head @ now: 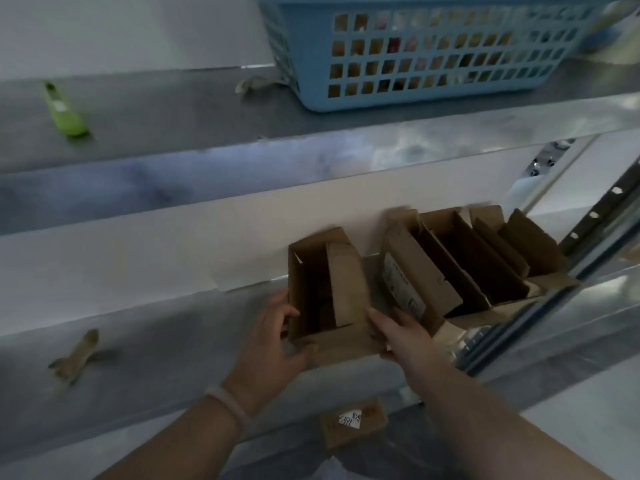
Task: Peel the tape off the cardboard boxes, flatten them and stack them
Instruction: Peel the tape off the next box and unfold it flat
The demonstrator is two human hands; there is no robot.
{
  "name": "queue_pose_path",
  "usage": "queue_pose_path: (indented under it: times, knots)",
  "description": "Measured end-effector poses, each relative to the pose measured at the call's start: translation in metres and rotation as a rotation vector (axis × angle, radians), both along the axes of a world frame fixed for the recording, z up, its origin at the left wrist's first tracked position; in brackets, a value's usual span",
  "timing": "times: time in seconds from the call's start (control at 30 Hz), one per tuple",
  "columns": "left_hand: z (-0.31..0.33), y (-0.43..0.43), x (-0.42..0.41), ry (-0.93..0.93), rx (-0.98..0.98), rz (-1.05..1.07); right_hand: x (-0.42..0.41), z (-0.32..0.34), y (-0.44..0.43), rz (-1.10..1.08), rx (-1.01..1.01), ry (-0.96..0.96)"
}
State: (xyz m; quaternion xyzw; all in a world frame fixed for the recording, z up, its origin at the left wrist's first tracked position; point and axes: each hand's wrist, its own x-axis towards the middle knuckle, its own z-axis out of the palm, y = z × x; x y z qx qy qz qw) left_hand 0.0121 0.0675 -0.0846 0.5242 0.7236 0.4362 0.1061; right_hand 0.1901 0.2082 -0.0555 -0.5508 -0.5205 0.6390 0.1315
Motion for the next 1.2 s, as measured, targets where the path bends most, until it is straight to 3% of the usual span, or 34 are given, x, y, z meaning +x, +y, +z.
queue_pose_path:
  times: [0.2, 0.3, 0.4, 0.5, 0.6, 0.67, 0.77, 0.87, 0.97, 1.1, 1.2]
  knots:
    - [-0.007, -0.020, 0.000, -0.181, -0.057, -0.037, -0.018, 0.011, -0.005, 0.131, -0.035, 0.061]
    - [0.005, -0.028, 0.005, -0.285, -0.144, -0.092, -0.030, 0.024, -0.012, 0.293, 0.224, -0.034]
    - [0.015, -0.035, 0.002, -0.340, -0.032, -0.068, -0.037, 0.044, -0.017, 0.447, 0.558, -0.083]
    - [0.020, -0.041, -0.009, -0.412, 0.147, 0.247, -0.043, 0.057, -0.016, 0.638, 0.822, -0.182]
    - [0.027, -0.050, -0.026, -0.281, 0.254, 0.679, -0.047, 0.060, -0.015, 0.850, 1.087, -0.272]
    - [0.038, -0.058, -0.036, -0.212, 0.271, 0.760, -0.051, 0.058, -0.017, 0.935, 1.259, -0.276]
    - [0.043, -0.063, -0.051, -0.347, 0.096, 0.635, -0.063, 0.042, -0.022, 0.978, 1.469, -0.270]
    - [0.029, -0.065, -0.056, -0.539, -0.110, 0.466, -0.075, 0.014, -0.027, 1.029, 1.533, -0.251]
    - [0.017, -0.071, -0.047, -0.606, -0.104, 0.443, -0.079, -0.011, -0.028, 1.051, 1.501, -0.209]
    - [0.008, -0.079, -0.039, -0.533, -0.236, 0.420, -0.080, -0.026, -0.025, 1.075, 1.554, -0.171]
    - [-0.002, -0.080, -0.037, -0.585, -0.292, 0.420, -0.092, -0.025, -0.028, 1.093, 1.557, -0.273]
